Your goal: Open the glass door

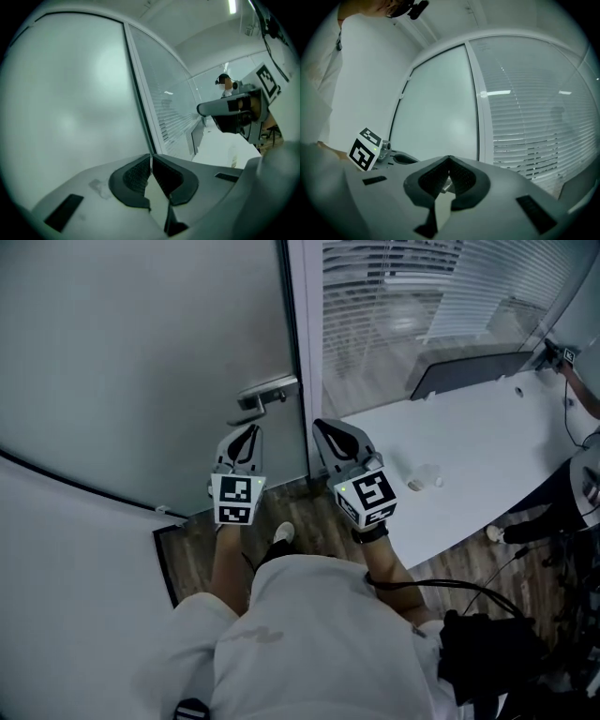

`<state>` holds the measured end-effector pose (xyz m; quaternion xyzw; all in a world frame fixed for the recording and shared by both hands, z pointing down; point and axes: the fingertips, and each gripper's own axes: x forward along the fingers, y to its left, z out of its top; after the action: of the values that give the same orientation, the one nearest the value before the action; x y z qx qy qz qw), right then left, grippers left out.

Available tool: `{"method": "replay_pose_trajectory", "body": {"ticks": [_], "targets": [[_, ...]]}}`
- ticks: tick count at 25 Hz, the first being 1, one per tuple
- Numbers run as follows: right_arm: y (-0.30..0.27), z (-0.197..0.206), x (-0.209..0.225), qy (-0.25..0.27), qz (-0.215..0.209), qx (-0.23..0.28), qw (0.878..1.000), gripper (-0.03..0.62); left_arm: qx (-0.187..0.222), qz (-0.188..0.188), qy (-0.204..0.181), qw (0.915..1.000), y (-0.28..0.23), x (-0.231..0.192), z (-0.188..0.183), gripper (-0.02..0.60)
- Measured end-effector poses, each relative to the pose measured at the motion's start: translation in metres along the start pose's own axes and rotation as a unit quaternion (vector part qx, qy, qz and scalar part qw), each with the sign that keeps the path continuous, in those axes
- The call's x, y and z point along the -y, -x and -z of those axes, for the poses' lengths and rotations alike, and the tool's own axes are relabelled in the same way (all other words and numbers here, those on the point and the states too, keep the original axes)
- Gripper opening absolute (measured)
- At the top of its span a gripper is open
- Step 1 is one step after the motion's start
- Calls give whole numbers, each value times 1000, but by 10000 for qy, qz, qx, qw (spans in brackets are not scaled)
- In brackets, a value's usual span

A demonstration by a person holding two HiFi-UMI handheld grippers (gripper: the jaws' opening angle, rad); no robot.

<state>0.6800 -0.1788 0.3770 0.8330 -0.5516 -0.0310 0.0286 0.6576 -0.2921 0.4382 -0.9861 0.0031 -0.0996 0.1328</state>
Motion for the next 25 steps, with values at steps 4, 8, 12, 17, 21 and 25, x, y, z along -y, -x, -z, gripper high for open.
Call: {"method": "replay_pose_trajectory", "body": {"ticks": [4,8,12,17,21,25], "targets": [[-32,10,16,-112,210,-63,9997,-5,-498,257,-408,9976,-33,-25,29,-6],[-63,18,23,-147,331,-191,9992,-5,-1129,737,-941,9864,-61,-36,69,25],[-82,26,27,-126,384,-323,9987,-5,-1710,1185,-1298,9695,-81,-39,107,112],[-91,38,45,-155,640,-524,9965,-5,-2200,1548,-1914,9439,-103,-42,140,114],[-91,45,52,-168,802,-648,9945,-5,-2430,1719,-2334,9257,-114,-42,157,114],[-94,54,59,-204,875,-753,9931,-5,-2686,1801,-3041,8961,-121,-42,170,112]]}}
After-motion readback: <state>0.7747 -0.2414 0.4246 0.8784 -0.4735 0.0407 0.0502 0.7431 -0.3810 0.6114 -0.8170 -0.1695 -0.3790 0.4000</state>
